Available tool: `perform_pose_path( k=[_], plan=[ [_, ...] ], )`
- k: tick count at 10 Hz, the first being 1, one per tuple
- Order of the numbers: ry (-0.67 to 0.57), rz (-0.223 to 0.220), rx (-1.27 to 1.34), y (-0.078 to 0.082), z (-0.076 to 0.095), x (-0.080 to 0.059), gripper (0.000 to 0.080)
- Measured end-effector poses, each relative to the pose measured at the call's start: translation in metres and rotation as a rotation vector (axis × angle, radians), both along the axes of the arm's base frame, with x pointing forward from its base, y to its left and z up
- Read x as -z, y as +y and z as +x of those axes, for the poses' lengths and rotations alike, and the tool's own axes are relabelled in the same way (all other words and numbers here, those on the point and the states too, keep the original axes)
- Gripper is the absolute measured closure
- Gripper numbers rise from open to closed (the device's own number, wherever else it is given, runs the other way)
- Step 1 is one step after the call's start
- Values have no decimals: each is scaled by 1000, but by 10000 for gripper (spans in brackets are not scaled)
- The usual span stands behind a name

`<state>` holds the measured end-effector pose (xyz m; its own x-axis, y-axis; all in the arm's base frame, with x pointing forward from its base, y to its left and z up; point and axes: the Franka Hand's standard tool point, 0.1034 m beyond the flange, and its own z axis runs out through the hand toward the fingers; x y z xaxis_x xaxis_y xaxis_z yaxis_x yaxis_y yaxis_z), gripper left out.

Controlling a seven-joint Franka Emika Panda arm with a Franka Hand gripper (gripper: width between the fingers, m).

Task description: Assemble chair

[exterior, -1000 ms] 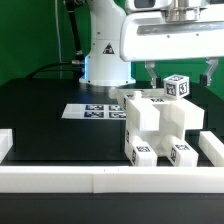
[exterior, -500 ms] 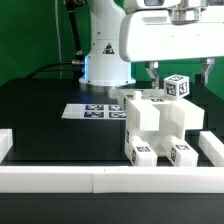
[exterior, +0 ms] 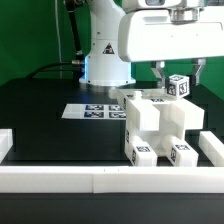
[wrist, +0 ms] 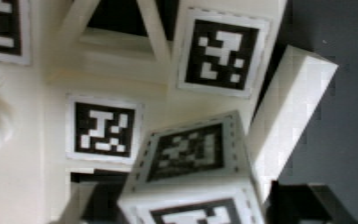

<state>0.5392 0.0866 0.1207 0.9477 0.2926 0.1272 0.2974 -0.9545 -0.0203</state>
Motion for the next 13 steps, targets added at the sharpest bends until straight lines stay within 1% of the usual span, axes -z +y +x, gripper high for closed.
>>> perform_pose_path(
  k=[1, 4, 6, 8, 13],
  plan=[
    [1, 2, 13, 0, 0, 0, 513],
    [6, 13, 99, 0, 0, 0, 513],
    [16, 34, 266, 0, 0, 0, 513],
    [22, 45, 360, 0, 0, 0, 512],
    [43, 87, 709, 1, 0, 1, 511]
  ],
)
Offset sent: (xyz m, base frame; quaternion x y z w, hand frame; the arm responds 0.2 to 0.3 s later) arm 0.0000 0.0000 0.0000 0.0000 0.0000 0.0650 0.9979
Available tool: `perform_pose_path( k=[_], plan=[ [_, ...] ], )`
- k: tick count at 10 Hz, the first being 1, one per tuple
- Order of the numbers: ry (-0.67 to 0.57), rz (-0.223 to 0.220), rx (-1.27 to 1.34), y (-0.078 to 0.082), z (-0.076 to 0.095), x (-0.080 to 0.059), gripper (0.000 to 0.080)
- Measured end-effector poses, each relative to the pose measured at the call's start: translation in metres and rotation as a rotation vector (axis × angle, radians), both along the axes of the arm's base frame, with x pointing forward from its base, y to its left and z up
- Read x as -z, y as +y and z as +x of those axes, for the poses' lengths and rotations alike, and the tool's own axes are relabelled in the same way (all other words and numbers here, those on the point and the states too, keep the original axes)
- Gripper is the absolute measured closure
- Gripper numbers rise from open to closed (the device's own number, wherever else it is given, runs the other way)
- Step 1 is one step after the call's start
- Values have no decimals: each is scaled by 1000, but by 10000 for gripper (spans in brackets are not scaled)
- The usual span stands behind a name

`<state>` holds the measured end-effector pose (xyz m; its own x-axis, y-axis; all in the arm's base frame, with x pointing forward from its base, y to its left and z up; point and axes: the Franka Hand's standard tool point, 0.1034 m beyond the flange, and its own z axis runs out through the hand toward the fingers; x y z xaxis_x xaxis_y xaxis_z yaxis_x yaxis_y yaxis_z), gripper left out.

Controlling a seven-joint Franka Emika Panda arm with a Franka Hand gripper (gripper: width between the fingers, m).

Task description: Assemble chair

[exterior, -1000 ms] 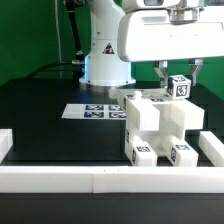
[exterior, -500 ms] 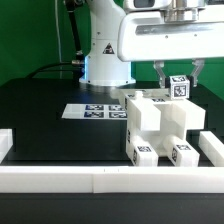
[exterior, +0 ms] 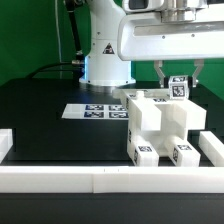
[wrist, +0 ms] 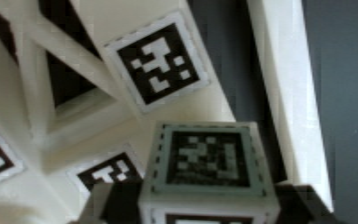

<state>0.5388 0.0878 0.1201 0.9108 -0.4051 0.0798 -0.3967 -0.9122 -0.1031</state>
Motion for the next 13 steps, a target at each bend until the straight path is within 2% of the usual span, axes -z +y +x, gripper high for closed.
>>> perform_pose_path(
  k=[6, 9, 12, 13],
  plan=[
    [32, 67, 452, 4, -1, 0, 511],
    [34, 70, 472, 5, -1, 0, 511],
    [36, 59, 386, 9, -2, 0, 181],
    [30, 49, 299, 11, -2, 0, 181]
  ],
)
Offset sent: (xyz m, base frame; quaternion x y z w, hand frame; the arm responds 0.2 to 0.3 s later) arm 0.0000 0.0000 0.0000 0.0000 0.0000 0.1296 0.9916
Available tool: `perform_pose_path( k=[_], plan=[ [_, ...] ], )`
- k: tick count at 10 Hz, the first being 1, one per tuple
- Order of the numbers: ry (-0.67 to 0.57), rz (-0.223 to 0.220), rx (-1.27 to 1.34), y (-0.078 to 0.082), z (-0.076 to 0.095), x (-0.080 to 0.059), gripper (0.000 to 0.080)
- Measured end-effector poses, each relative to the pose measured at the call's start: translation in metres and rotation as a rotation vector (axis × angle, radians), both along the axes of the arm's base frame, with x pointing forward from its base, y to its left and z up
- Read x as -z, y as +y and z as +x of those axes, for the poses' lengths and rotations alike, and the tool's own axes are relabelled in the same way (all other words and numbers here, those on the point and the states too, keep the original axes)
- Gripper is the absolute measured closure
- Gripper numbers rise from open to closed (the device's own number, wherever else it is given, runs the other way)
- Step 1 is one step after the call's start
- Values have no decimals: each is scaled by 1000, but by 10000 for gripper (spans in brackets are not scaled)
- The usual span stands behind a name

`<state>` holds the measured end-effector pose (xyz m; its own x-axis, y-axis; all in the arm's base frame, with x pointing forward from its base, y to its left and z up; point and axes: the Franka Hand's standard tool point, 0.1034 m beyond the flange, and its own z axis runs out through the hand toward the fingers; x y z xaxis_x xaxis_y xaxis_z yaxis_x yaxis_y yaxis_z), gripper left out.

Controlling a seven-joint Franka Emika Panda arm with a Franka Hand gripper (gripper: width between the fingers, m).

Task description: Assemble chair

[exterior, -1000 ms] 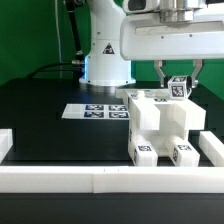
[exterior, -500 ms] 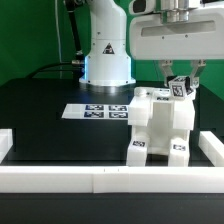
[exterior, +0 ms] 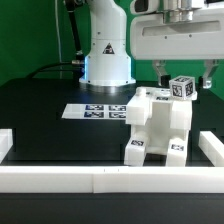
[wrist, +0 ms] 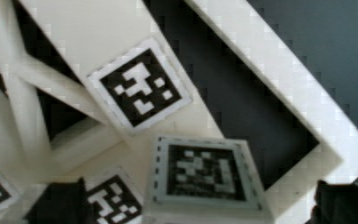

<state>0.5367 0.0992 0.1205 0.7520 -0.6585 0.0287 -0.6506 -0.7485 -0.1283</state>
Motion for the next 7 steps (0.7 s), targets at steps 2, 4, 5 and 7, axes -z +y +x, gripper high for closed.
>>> perform_pose_path(
  k=[2, 4, 5, 7],
  plan=[
    [-12, -14, -141, 3, 0, 0, 151],
    [-33, -38, -349, 2, 1, 0, 150],
    [-40, -47, -425, 1, 1, 0, 150],
    [-52, -65, -579, 1, 1, 0, 150]
  ],
)
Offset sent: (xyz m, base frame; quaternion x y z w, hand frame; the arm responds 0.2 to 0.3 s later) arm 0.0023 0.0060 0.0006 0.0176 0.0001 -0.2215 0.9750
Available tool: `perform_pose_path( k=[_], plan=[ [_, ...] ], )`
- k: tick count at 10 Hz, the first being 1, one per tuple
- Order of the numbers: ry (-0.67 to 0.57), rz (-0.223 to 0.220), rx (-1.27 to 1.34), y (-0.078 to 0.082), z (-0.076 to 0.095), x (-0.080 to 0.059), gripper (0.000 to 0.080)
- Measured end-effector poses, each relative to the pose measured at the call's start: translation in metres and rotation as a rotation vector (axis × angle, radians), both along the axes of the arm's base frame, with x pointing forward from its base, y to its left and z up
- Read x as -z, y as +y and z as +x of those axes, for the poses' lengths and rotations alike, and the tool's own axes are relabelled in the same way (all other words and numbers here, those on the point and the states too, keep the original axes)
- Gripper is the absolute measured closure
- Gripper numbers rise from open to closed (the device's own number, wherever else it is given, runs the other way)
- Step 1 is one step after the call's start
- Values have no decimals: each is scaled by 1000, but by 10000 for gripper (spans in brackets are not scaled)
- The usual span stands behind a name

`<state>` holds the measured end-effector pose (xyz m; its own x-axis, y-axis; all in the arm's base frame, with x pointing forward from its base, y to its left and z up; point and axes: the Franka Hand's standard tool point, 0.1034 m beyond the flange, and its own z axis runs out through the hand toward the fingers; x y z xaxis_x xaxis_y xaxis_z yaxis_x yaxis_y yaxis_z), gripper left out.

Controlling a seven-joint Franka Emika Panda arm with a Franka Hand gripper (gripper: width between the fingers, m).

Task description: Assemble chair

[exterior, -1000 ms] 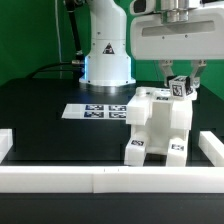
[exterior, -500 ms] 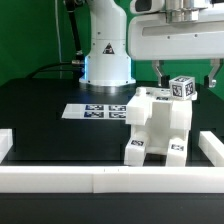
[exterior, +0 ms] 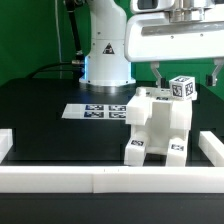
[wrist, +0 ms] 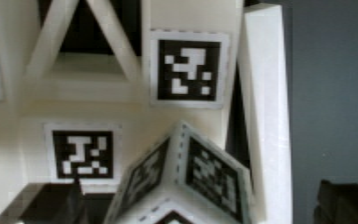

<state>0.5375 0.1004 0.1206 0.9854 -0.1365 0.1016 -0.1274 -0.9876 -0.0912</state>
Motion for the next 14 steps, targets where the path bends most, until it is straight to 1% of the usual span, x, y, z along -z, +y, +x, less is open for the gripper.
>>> perform_pose_path(
  k=[6, 7, 8, 9, 10, 11, 14],
  plan=[
    [-29, -59, -407, -5, 1, 0, 150],
    [-30, -62, -418, -5, 1, 0, 150],
    [-29, -61, -417, -5, 1, 0, 264],
    [-29, -61, -417, -5, 1, 0, 418],
    [-30, -61, -417, -5, 1, 0, 418],
    [-29, -60, -409, -5, 1, 0, 514],
    [-23, -51, -329, -5, 1, 0, 514]
  ],
)
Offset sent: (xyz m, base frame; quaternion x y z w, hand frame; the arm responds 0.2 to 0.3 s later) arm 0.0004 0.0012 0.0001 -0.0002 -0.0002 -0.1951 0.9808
